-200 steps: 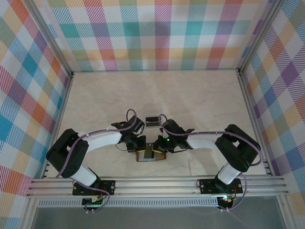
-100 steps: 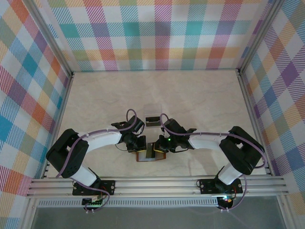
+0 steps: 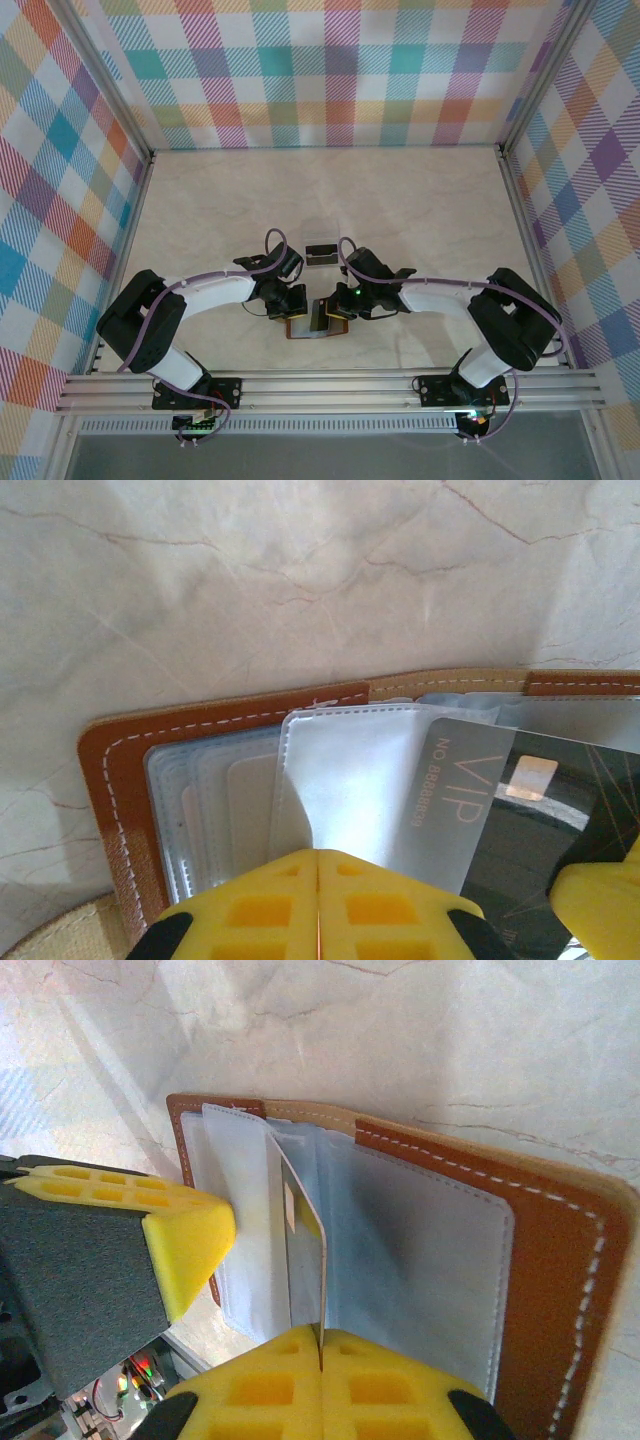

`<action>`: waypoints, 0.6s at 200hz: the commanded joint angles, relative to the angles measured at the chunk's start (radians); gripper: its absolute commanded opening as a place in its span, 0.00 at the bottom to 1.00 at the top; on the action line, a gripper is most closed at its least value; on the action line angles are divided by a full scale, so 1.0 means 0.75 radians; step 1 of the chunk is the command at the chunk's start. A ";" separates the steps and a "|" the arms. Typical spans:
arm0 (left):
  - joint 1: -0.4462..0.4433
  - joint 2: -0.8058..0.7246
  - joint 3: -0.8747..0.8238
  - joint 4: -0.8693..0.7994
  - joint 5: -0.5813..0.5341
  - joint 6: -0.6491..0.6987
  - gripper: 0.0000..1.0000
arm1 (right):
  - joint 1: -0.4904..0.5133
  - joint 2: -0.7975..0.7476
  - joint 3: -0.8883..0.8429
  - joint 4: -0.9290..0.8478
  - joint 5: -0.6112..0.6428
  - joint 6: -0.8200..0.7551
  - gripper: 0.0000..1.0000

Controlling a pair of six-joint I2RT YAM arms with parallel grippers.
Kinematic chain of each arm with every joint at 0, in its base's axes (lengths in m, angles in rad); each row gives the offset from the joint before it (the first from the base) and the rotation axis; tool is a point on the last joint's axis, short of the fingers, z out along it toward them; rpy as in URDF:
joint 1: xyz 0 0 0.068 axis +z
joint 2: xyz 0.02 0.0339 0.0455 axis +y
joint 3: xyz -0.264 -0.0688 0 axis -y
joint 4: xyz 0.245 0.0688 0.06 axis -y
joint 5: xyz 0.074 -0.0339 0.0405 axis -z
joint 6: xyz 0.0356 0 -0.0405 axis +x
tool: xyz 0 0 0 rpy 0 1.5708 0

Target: Take the credit cards out of the card holder

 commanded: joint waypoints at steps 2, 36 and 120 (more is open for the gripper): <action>-0.013 0.032 0.006 -0.068 -0.030 0.023 0.08 | -0.011 -0.045 -0.005 -0.082 0.037 -0.029 0.08; -0.013 0.028 0.008 -0.073 -0.032 0.024 0.08 | -0.014 -0.067 -0.005 -0.108 0.047 -0.035 0.08; -0.014 0.020 0.035 -0.095 -0.033 0.031 0.08 | -0.016 -0.122 0.001 -0.171 0.074 -0.045 0.07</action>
